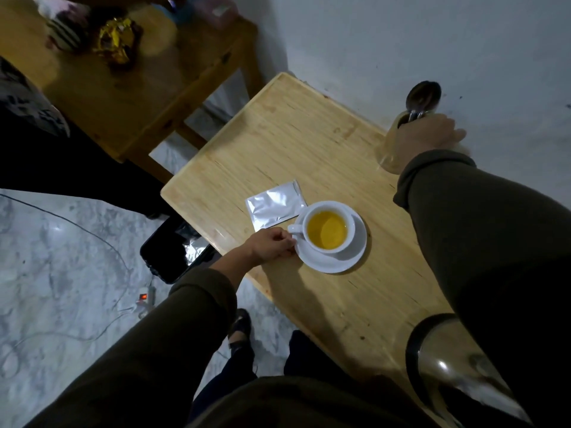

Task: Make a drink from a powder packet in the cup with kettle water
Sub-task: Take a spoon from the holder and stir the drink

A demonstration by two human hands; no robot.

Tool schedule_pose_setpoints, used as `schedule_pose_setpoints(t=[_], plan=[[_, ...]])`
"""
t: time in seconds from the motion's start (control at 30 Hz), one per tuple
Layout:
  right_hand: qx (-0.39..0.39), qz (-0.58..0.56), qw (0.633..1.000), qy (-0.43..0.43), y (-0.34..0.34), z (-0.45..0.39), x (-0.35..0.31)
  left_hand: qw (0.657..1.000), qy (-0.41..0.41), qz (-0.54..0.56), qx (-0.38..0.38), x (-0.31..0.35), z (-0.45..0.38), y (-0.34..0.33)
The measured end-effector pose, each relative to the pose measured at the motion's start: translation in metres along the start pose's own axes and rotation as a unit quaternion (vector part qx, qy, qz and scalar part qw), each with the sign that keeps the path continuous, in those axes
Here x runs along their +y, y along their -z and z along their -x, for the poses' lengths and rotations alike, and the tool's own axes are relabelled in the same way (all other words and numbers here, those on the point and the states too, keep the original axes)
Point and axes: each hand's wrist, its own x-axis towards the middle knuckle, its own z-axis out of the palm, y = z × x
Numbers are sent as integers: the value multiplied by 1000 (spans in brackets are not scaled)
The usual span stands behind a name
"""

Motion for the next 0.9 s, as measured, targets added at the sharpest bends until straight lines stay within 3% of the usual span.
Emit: schedule_pose_setpoints(t=[0.2, 0.6, 0.73, 0.9], plan=[[13, -42, 999, -8, 2, 2, 4, 1000, 8, 3, -8, 1, 0, 0], [78, -70, 975, 198, 27, 16, -2, 996, -27, -86, 4, 5, 7, -6], [44, -152, 959, 236, 43, 38, -3, 985, -39, -168, 17, 11, 12, -10], [-44, -174, 964, 195, 43, 80, 13, 971, -65, -231, -6, 11, 12, -8]])
